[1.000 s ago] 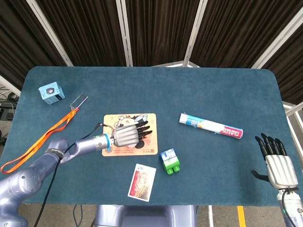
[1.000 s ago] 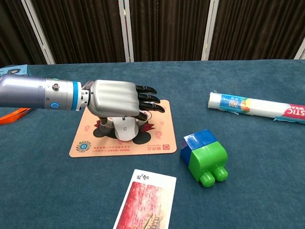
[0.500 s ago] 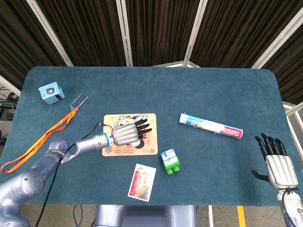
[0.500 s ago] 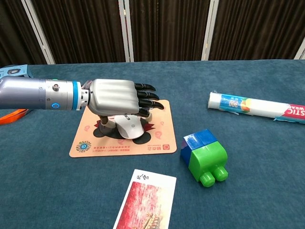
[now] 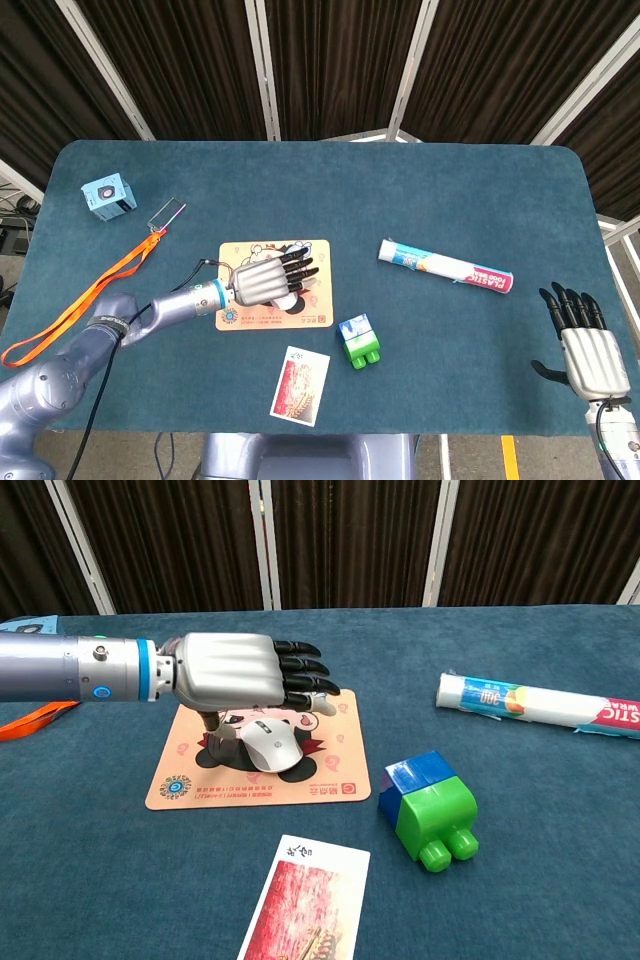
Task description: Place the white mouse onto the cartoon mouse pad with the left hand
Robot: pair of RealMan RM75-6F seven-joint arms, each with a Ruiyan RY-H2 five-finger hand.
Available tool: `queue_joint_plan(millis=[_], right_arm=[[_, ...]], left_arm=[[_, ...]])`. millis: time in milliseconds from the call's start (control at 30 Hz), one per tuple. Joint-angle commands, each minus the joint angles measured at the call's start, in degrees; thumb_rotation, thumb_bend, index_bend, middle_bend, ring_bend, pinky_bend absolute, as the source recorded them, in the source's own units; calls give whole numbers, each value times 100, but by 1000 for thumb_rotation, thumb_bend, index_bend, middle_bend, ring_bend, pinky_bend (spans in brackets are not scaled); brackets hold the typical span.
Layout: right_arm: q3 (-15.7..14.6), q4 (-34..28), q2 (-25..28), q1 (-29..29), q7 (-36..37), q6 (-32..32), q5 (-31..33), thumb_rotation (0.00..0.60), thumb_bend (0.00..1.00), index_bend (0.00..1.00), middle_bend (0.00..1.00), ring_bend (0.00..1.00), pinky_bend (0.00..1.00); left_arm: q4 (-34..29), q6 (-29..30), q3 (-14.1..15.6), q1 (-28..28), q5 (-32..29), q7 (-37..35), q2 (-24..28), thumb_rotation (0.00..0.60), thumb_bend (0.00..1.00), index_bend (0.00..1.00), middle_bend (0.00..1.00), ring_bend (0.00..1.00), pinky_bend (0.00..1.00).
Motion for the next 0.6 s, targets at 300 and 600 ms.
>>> queue_joint_plan(millis=[300, 600], right_arm=[[-5, -1, -2, -9, -26, 18, -2, 600, 86, 0, 0, 0, 0], [-13, 1, -22, -37, -94, 83, -26, 600, 86, 0, 0, 0, 0]], left_arm=[[-2418, 380, -499, 721, -876, 1185, 1407, 600, 185, 68, 0, 0, 0], [-5326, 1058, -738, 2075, -2263, 2838, 2661, 600, 180, 0, 0, 0, 0]])
